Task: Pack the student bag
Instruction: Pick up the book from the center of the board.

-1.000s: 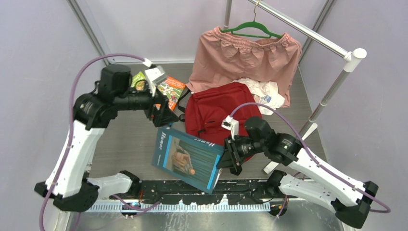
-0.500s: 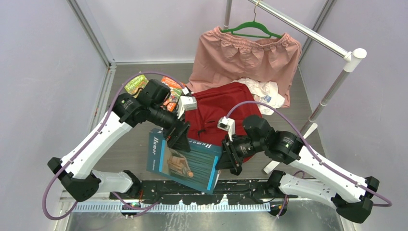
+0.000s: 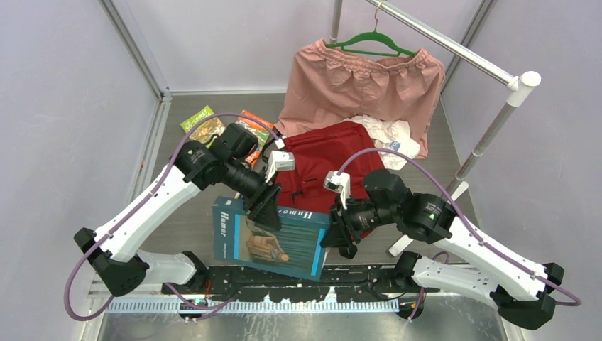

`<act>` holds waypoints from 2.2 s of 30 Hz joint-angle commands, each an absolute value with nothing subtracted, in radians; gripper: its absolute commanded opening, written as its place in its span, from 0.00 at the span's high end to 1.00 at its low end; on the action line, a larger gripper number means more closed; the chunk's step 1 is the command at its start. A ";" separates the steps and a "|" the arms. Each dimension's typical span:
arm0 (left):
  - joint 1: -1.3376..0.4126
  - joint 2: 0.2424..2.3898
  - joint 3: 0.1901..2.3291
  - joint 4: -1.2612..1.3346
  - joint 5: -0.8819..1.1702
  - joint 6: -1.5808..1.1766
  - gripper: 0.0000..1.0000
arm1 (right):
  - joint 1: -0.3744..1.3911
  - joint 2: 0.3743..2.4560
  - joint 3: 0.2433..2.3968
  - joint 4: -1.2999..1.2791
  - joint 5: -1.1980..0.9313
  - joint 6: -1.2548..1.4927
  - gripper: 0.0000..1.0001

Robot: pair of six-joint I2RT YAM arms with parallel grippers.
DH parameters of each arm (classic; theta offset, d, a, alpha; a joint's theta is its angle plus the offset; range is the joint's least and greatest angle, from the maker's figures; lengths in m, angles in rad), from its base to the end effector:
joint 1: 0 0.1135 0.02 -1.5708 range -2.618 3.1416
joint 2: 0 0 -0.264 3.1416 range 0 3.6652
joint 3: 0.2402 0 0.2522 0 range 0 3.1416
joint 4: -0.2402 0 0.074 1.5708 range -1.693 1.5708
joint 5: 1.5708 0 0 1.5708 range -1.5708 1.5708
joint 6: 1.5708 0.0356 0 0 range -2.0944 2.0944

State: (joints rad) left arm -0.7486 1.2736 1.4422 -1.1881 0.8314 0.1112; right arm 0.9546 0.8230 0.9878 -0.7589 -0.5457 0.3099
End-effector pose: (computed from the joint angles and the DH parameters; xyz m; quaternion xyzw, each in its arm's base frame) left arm 0.1473 -0.1727 0.3827 0.4668 0.7544 -0.4470 0.1147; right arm 0.0767 0.1403 0.3480 -0.3893 0.7666 0.4590 0.2238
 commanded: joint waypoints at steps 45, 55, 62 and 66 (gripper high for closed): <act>-0.632 0.639 0.977 -0.322 -0.018 -1.168 0.94 | 0.954 0.961 0.418 0.931 -0.220 1.232 0.00; -0.633 0.664 0.918 -0.270 -0.010 -1.209 0.85 | 0.954 1.026 0.525 0.961 -0.294 1.312 0.31; -0.632 0.725 0.941 -0.341 0.016 -1.083 0.50 | 0.954 0.751 0.685 0.154 -0.110 1.038 0.84; -0.632 0.782 1.034 -0.509 -0.052 -0.872 0.35 | 0.951 0.648 0.841 -0.416 0.084 0.833 0.98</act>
